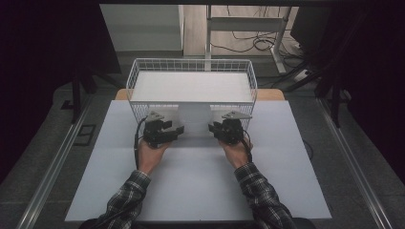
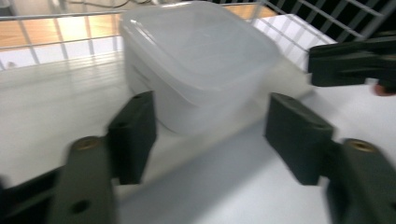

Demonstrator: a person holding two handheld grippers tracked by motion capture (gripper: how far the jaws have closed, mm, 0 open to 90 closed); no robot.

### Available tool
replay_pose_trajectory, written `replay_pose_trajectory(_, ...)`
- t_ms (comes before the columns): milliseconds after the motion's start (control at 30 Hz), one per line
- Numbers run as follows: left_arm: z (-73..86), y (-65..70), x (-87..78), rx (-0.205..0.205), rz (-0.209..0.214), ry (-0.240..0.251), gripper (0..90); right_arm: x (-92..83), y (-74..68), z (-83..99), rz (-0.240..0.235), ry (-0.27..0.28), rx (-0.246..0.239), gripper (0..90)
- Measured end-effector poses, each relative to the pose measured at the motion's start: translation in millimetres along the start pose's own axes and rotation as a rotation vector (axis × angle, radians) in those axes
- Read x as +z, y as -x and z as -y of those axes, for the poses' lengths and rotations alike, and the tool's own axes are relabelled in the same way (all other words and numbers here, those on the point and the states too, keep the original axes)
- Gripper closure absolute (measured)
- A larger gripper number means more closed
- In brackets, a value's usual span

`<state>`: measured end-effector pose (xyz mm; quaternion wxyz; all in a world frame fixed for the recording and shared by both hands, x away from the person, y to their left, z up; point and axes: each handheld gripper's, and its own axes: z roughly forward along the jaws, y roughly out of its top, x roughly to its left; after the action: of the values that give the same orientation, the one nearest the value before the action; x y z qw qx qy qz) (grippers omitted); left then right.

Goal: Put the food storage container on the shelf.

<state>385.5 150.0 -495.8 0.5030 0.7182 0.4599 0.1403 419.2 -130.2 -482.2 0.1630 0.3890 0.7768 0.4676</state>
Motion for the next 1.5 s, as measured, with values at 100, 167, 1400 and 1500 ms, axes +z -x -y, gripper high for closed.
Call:
replay_pose_trajectory(100,10.8,5.7,-11.0,0.022,0.042,0.002,21.8,4.7,-7.9,3.3,-0.042,-0.023,-0.029,86.1)
replay_pose_trajectory(167,20.3,10.7,-20.5,0.037,0.065,0.008,17.7,10.4,-14.9,5.1,-0.066,-0.037,-0.053,88.8)
replay_pose_trajectory(1400,83.0,28.6,-89.9,0.140,0.028,-0.069,2.1,68.4,-48.5,-1.9,-0.056,-0.066,-0.123,81.3)
replay_pose_trajectory(1500,83.4,28.7,-88.9,0.145,0.028,-0.071,1.7,64.2,-48.8,-1.4,-0.074,-0.077,-0.114,72.8)
